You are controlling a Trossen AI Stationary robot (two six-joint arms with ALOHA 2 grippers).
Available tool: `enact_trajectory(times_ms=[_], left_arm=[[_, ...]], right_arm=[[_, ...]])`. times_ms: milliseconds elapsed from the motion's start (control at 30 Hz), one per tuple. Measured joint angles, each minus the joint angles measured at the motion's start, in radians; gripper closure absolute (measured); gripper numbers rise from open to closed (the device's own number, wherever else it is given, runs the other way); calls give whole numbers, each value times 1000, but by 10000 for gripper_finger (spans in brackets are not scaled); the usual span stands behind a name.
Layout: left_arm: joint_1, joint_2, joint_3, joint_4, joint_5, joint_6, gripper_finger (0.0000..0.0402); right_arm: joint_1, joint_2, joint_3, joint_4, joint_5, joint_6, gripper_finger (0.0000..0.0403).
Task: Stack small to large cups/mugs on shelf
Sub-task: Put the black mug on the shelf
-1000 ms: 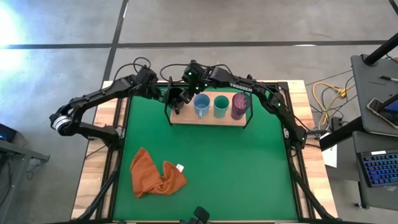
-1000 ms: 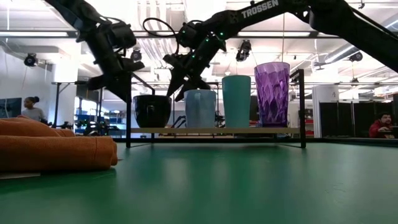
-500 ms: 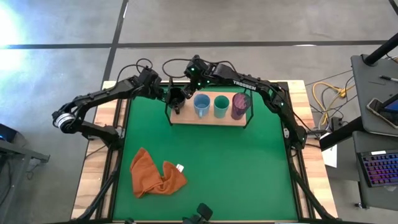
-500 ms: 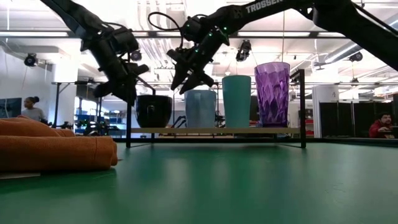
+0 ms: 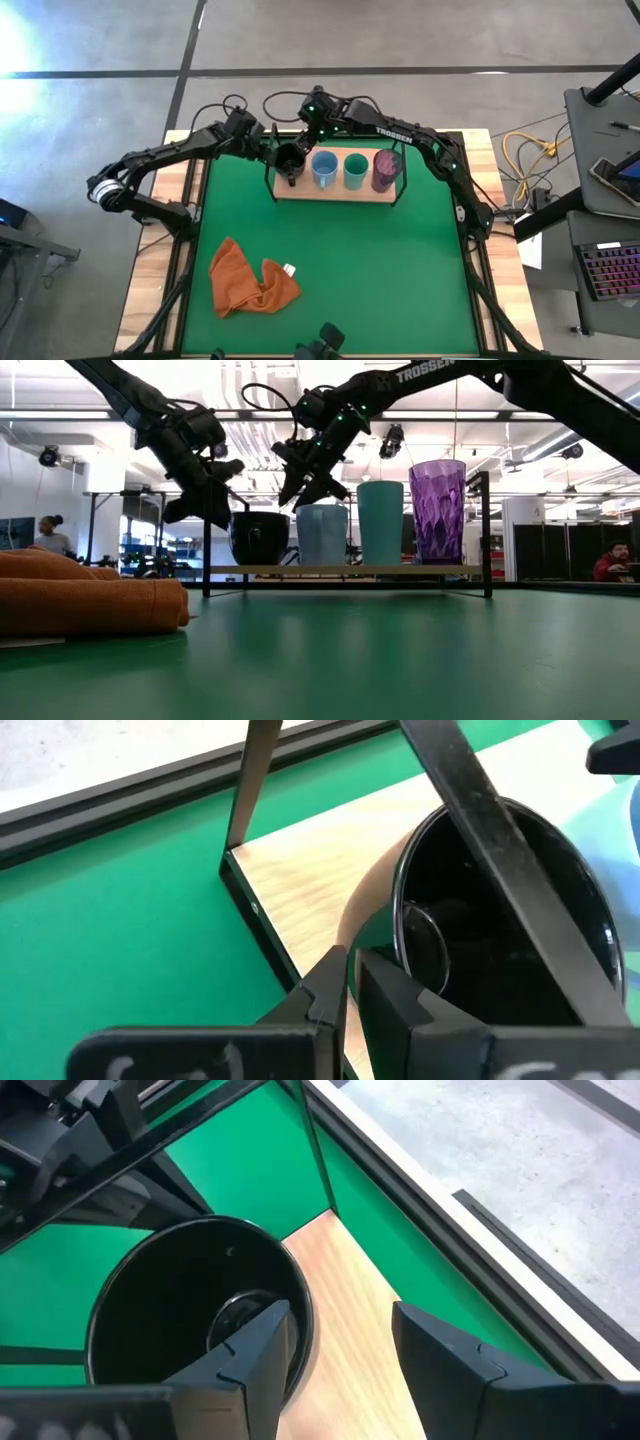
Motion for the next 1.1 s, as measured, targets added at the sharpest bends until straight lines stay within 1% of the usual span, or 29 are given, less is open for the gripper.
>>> enact_trajectory(times_ms=[367,500,600,700,833,933,1100], left_arm=[[0,0,0,6,3,5,391],[0,0,-1,6,3,5,391],[0,0,-1,7,3,5,391],[0,0,-1,10,3,5,391],[0,0,-1,11,4,4,391],[0,0,-1,11,4,4,391],[0,0,-1,11,4,4,391]], right_arm=[[-1,0,0,-8,0,-1,232],[-4,0,0,-16,25,-4,232],[-10,0,-1,-15,17,-3,232],[-21,6,-1,-16,7,38,235],[-41,35,-1,-11,-41,101,255],[-54,57,-1,-7,-72,124,281],[-56,79,-1,-1,-84,128,330]])
